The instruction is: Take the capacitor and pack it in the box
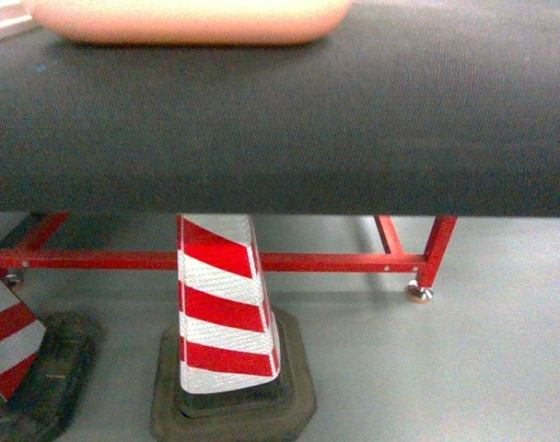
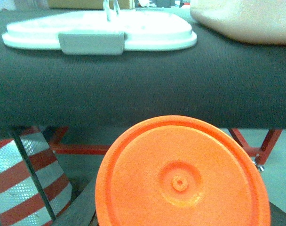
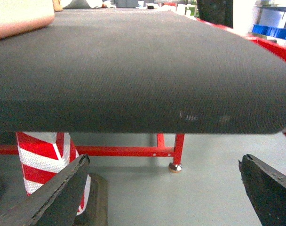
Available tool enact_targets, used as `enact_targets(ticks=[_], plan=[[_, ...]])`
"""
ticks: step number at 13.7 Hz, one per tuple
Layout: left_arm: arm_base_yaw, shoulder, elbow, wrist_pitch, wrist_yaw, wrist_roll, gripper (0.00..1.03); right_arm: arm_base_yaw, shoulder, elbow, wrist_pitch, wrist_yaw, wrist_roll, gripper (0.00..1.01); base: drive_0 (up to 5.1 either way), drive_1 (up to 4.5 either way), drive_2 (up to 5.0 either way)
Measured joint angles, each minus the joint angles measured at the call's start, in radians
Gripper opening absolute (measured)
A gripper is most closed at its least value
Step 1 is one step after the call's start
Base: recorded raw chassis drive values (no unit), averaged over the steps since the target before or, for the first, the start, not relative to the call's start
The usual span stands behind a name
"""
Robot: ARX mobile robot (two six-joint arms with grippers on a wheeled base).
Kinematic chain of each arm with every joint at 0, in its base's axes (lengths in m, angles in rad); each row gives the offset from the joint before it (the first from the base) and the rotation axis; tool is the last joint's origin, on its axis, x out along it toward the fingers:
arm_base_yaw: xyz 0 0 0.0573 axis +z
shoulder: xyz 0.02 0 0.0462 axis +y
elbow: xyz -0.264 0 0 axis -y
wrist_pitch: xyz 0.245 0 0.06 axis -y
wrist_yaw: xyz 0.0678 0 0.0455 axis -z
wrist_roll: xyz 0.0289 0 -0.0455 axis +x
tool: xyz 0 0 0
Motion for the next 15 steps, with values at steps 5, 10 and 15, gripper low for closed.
enact_targets(ticks=[5, 10, 15], plan=[[0.000, 0.000, 0.000, 0.000, 0.000, 0.001, 0.44, 0.000, 0.000, 0.000, -0.001, 0.000, 0.000, 0.98, 0.0, 0.00, 0.0], [0.000, 0.000, 0.000, 0.000, 0.002, 0.001, 0.44, 0.000, 0.000, 0.000, 0.000, 0.001, 0.002, 0.98, 0.0, 0.00, 0.0], [0.000, 0.000, 0.000, 0.011, 0.000, 0.001, 0.44, 0.000, 0.000, 0.000, 0.006, 0.000, 0.001, 0.98, 0.0, 0.00, 0.0]])
